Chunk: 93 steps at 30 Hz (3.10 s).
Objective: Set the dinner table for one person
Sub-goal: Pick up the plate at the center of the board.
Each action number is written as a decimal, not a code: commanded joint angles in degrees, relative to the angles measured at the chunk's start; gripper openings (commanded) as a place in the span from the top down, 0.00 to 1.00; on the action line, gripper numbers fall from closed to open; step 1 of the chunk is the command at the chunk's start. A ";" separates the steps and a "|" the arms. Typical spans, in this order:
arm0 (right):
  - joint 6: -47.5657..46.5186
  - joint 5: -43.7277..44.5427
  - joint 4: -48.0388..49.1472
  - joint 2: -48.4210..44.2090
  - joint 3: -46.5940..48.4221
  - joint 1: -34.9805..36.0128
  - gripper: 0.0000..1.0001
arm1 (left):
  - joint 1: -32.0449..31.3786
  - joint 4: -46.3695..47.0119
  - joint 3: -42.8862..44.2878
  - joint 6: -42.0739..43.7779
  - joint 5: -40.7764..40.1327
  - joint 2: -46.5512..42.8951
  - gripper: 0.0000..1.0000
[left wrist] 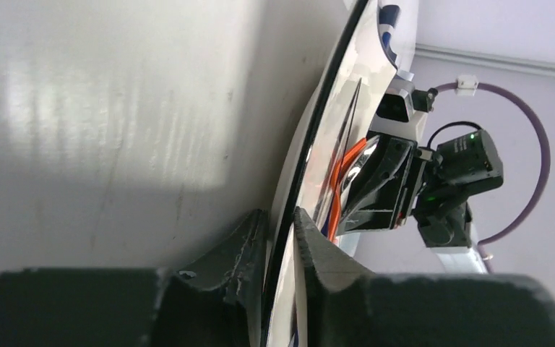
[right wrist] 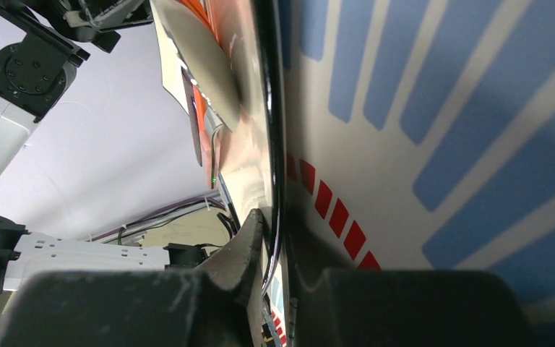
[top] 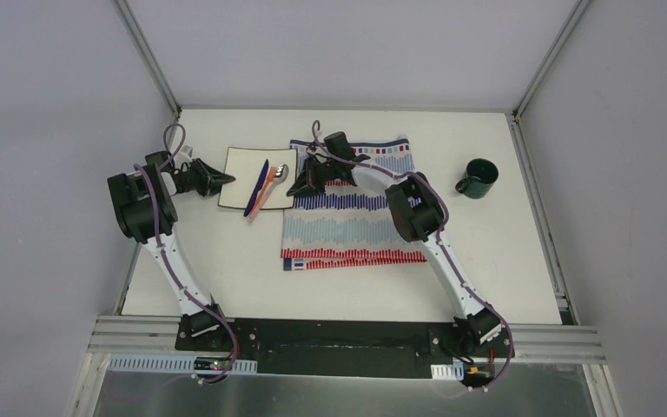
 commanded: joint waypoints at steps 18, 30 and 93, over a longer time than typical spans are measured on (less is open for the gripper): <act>-4.34 5.06 -0.14 -1.29 -3.36 4.13 1.00 | -9.24 -10.32 -2.73 4.48 -4.49 -3.38 1.00; -15.75 13.32 -16.81 -5.71 2.68 4.31 1.00 | -9.65 -9.81 -3.38 3.14 -6.99 -10.09 1.00; -11.75 18.37 1.84 -10.99 -19.45 1.05 0.71 | -12.02 -17.19 0.80 8.36 -17.13 0.28 0.99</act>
